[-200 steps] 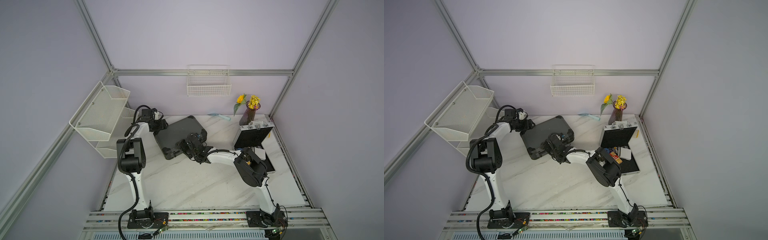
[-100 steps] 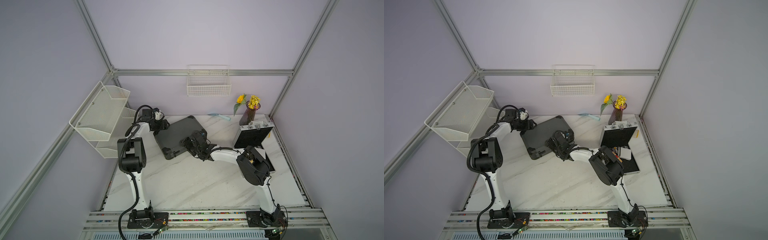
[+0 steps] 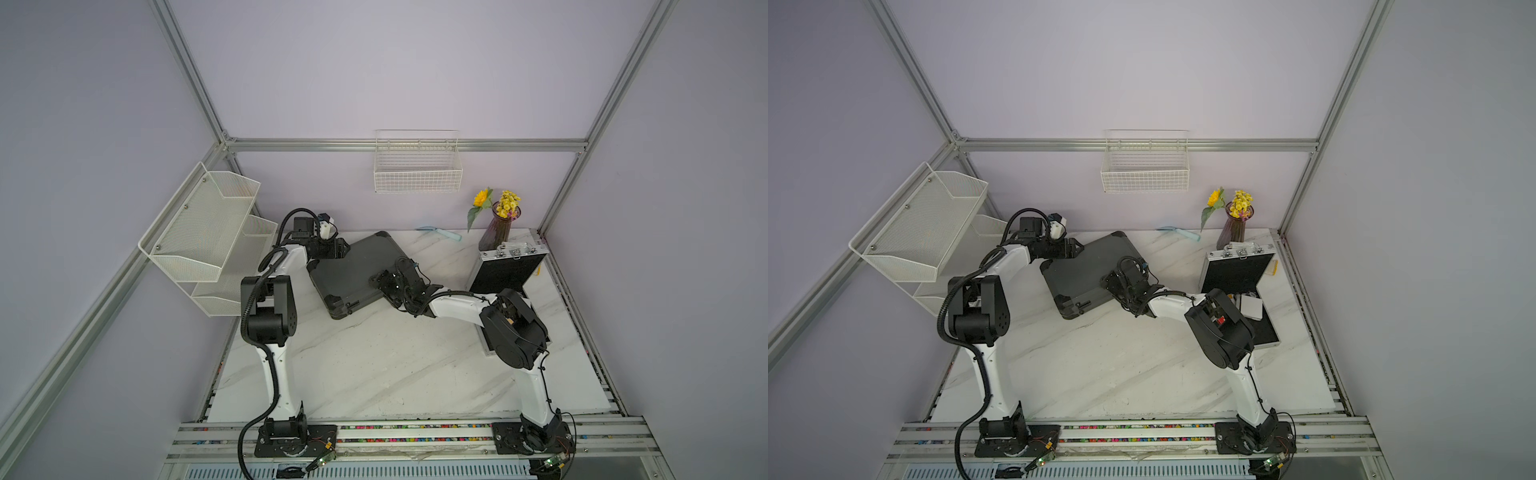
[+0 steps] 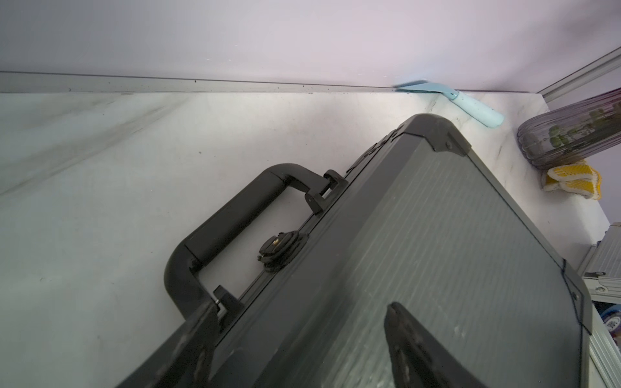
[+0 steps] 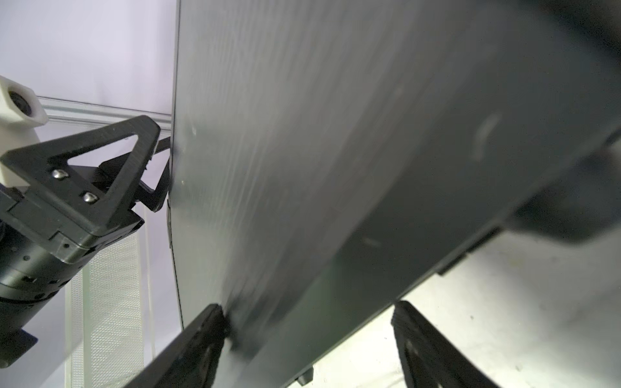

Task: Open the poker set cases
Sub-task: Adjust the poker set case at the center of the board.

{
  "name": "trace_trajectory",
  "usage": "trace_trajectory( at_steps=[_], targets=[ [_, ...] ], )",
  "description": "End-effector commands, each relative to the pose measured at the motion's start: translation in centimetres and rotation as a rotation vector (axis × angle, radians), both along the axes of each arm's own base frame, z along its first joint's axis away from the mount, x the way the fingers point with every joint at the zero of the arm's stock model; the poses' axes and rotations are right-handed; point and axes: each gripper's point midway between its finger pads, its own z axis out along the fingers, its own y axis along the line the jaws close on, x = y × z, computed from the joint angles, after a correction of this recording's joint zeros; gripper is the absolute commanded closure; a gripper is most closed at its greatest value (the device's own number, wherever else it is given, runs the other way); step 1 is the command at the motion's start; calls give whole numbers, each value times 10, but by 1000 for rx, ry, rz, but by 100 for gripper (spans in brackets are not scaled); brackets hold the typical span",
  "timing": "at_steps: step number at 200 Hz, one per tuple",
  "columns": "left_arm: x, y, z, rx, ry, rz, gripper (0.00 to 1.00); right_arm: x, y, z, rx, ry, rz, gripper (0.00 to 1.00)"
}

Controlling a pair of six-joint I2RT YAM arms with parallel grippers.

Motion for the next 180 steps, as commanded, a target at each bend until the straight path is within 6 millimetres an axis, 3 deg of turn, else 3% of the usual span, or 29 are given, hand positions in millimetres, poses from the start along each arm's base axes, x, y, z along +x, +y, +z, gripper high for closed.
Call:
trace_trajectory(
  at_steps=[1, 112, 180],
  targets=[
    [-106, -52, -90, -130, 535, -79, 21, 2, -12, 7, 0, -2, -12, 19],
    [-113, -28, -119, 57, 645, -135, 23, 4, -10, 11, -6, -5, 21, 19],
    [-134, -40, -127, 2, 735, -154, 25, 5, -8, 5, -14, 8, 35, 19]
  ],
)
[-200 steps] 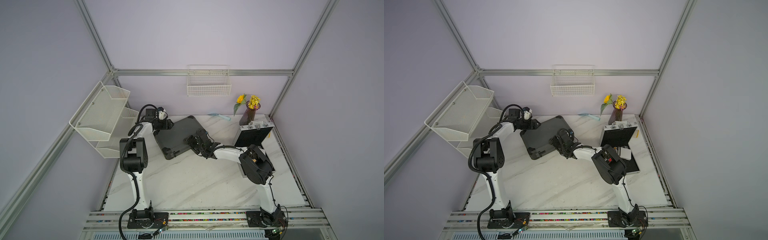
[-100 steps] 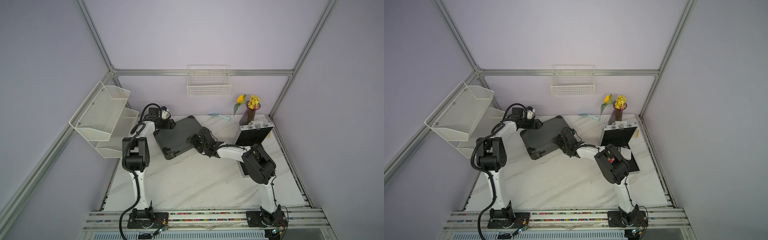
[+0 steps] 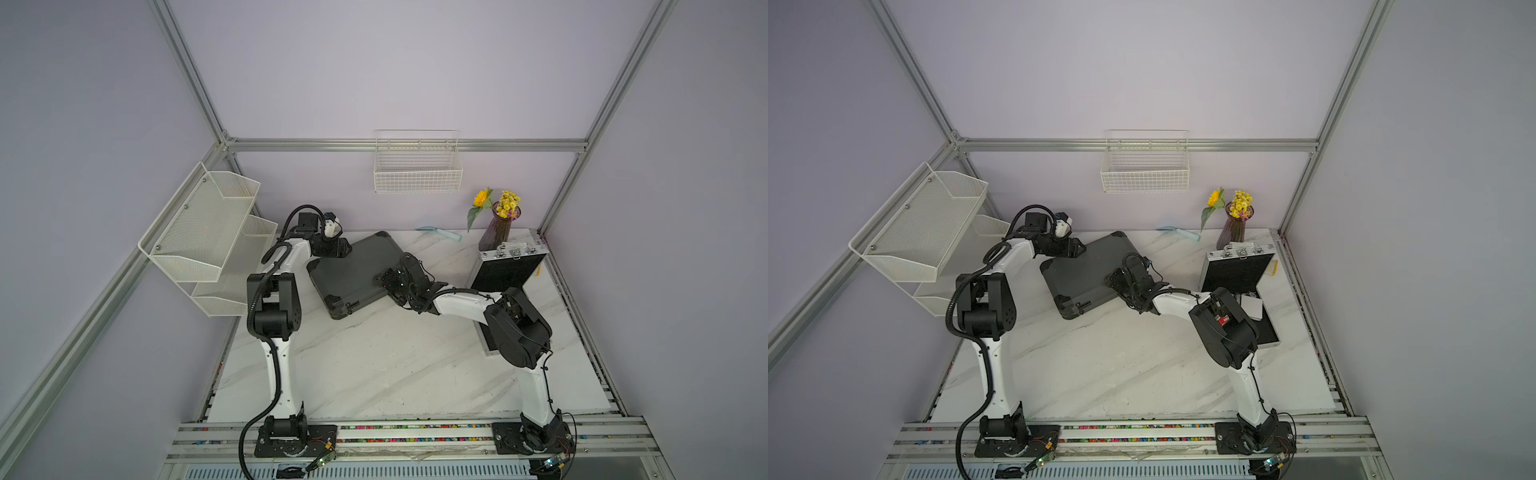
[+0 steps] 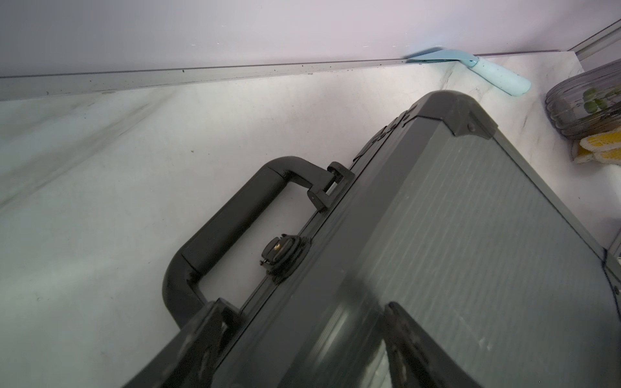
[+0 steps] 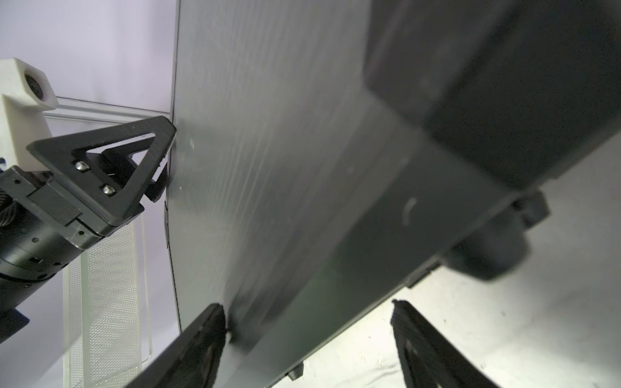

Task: Open the poker set cases
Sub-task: Adjust the poker set case at the center of the board.

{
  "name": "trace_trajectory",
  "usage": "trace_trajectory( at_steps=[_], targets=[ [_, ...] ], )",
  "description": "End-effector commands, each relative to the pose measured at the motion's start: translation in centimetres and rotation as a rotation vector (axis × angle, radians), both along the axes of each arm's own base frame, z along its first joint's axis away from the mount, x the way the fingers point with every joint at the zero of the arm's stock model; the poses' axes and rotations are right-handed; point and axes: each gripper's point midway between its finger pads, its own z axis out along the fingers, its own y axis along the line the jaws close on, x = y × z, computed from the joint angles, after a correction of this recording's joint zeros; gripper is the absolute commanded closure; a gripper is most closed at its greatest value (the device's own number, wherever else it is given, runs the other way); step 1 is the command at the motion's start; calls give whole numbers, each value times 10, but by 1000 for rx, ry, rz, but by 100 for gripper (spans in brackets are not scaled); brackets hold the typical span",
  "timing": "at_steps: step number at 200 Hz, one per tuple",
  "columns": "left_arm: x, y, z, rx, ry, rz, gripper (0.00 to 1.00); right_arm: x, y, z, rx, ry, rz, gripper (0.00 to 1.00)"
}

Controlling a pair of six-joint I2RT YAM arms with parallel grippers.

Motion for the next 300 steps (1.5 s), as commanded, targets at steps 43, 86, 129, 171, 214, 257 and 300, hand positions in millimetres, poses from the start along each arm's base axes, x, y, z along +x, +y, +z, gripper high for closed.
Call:
trace_trajectory(
  at_steps=[43, 86, 129, 171, 214, 257, 300],
  targets=[
    [-153, -52, -103, -112, 707, -74, 26, 7, -5, 1, -1, 5, -1, 19],
    [-171, -63, -94, -124, 732, -87, 27, 13, -12, -2, 0, 7, -8, 22],
    [-188, -76, -93, -134, 771, -95, 28, 15, -13, -1, 5, 4, 23, 25],
    [-210, -100, -87, -157, 784, -119, 29, 11, -13, 0, -13, -2, 86, 28],
    [-233, -115, -87, -202, 757, -11, 29, 3, -13, 3, -89, -10, 166, 30],
    [-251, -135, -71, -267, 658, 58, 29, -9, -12, -6, -109, 11, 234, 33],
    [-281, -157, -66, -305, 621, 72, 29, -25, 6, -10, -111, 11, 328, 34]
  ],
)
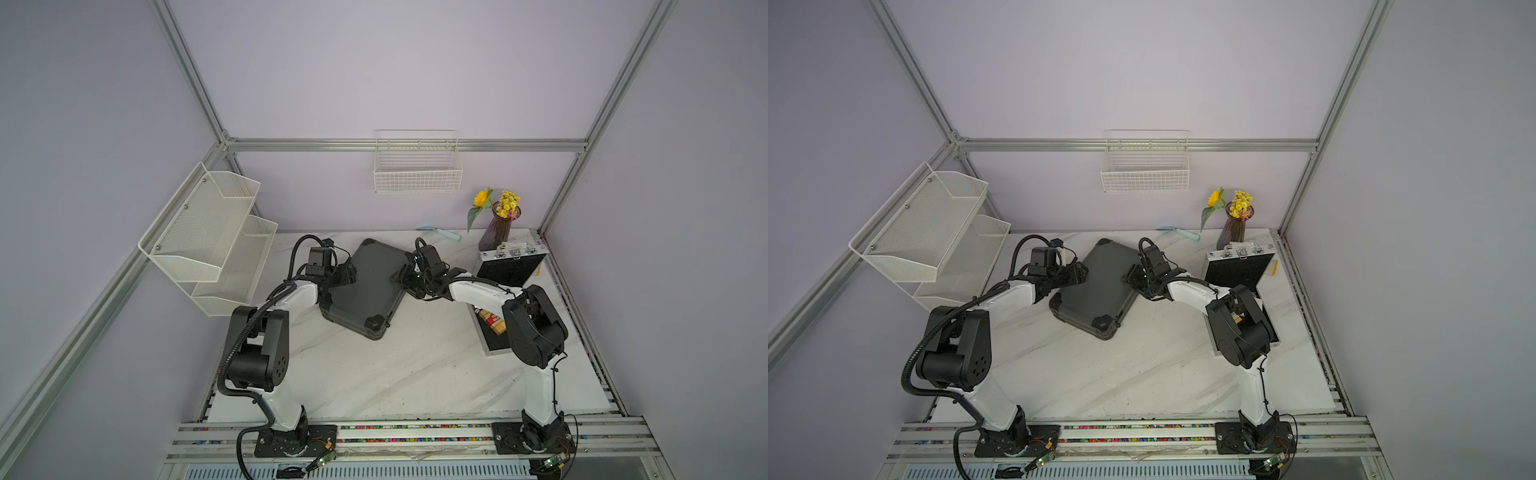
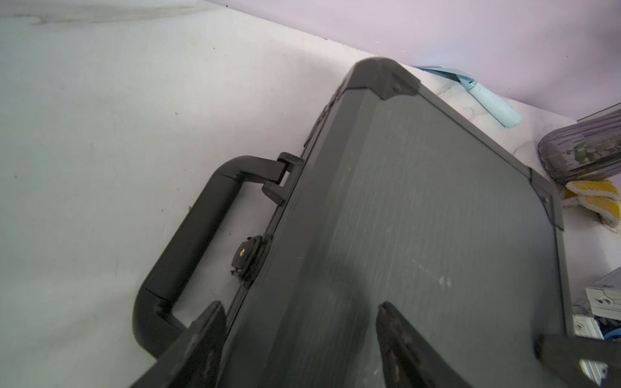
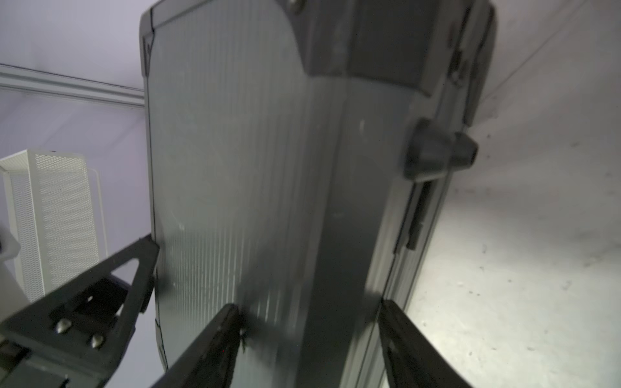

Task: Open the poker set cases
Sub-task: Adjust the poker set case at the center of the board.

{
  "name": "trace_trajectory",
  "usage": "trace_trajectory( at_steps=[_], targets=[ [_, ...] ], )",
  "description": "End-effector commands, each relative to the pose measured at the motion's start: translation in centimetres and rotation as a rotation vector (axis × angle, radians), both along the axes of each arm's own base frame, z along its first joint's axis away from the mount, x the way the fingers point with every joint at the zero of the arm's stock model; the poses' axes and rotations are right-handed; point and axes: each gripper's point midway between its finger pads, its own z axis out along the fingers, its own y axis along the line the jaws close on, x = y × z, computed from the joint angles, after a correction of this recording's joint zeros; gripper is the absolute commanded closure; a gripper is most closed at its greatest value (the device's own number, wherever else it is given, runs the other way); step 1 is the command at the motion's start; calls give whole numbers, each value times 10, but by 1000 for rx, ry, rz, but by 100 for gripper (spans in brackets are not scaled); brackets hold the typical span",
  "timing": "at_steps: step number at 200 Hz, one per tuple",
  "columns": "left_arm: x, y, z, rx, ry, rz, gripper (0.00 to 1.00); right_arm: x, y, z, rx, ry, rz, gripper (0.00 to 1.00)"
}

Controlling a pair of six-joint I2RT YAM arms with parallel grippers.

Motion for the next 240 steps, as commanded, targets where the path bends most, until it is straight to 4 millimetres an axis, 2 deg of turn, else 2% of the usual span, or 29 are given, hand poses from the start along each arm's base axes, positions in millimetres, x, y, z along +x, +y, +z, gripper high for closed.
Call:
trace_trajectory(
  at_steps=[1, 27, 40, 86, 89, 93, 125, 162, 180, 202, 237, 240],
  targets=[
    [-164, -120, -67, -331, 609, -263, 29, -26, 56, -14, 26, -30, 199, 34],
    [-178, -125, -60, -383, 577, -240, 29, -28, 55, -15, -13, -32, 204, 34],
    [-182, -122, -54, -399, 557, -226, 29, -26, 53, -10, -21, -49, 201, 34],
    [-176, -105, -27, -376, 457, -180, 26, -13, 33, 16, -124, -139, 138, 30],
    [-175, -104, -27, -375, 459, -174, 26, -11, 31, 19, -129, -145, 132, 29],
    [-173, -103, -15, -385, 423, -178, 26, -10, 29, 22, -137, -152, 127, 28],
    [-164, -85, 14, -352, 336, -125, 24, -6, 11, 55, -193, -220, 76, 17],
    [-151, -51, 58, -292, 195, -46, 22, -14, -16, 101, -226, -292, 5, 14],
    [-136, -38, 85, -243, 84, -34, 21, -27, -25, 119, -201, -319, -10, 14],
    [-111, -30, 116, -160, -32, -64, 19, -55, -31, 129, -162, -325, -22, 15],
    [-51, -29, 145, -128, -97, -141, 18, -118, -26, 127, -106, -314, -27, 19],
    [-44, -29, 139, -126, -76, -140, 18, -123, -25, 127, -98, -309, -27, 20]
  ],
)
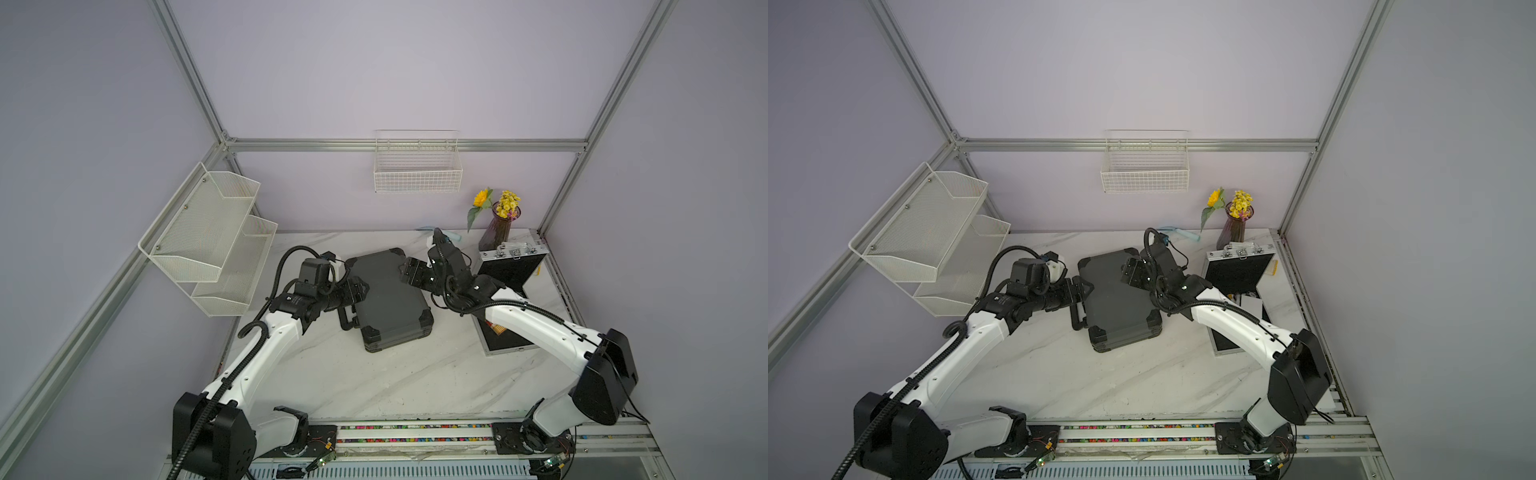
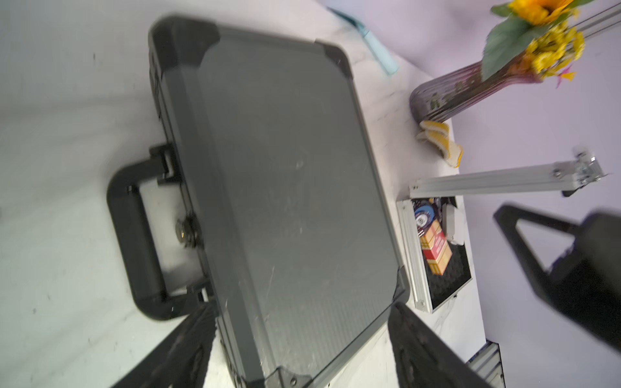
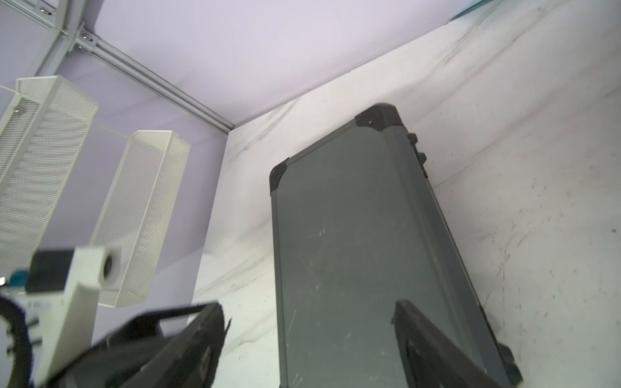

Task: Open the poker set cases
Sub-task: Adjust the poker set case at the center of the board.

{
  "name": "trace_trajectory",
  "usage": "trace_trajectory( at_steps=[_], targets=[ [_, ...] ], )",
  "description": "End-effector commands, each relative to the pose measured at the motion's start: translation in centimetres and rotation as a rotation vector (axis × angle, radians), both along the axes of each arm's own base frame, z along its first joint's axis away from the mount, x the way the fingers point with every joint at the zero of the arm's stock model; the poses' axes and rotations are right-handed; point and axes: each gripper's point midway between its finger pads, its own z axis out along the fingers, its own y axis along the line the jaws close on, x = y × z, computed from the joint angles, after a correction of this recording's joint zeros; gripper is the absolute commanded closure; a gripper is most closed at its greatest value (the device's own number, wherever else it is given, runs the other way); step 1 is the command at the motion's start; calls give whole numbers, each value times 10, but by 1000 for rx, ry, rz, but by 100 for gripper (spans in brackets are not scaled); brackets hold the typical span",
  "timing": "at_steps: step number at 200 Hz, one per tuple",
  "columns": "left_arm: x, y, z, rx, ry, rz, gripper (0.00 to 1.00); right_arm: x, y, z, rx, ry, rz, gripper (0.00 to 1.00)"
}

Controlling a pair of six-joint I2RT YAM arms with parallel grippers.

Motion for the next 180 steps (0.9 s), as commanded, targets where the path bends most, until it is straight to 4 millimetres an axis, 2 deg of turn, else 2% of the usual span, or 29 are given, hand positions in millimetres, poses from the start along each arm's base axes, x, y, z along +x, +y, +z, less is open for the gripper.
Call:
trace_trajectory(
  at_steps=[1, 14, 29, 32, 45, 66, 82, 112, 133, 180],
  targets=[
    [47, 2, 22, 52, -86, -68, 18, -34, 4, -26, 15, 63, -23, 20],
    [71, 1, 29, 28, -94, -86, 18, -57, 7, -36, 46, 95, -18, 21],
    [99, 0, 17, 26, -72, -98, 18, -82, 13, -56, 66, 150, -22, 23],
    [104, 0, 15, 24, -68, -100, 18, -88, 12, -49, 90, 145, -20, 23],
    [123, -2, 5, 12, -48, -108, 18, -107, 16, -57, 112, 172, -20, 23],
    [144, -5, -19, 7, -9, -132, 18, -132, 20, -70, 139, 208, -35, 23],
    [152, -7, -41, 14, 39, -147, 19, -146, 25, -82, 161, 241, -34, 23],
    [156, -8, -72, 38, 92, -180, 19, -156, 29, -100, 168, 294, -34, 22],
    [155, -7, -85, 72, 113, -205, 19, -157, 31, -111, 174, 318, -43, 20],
    [163, 0, -100, 174, 103, -253, 18, -157, 36, -113, 183, 329, -39, 18]
  ],
)
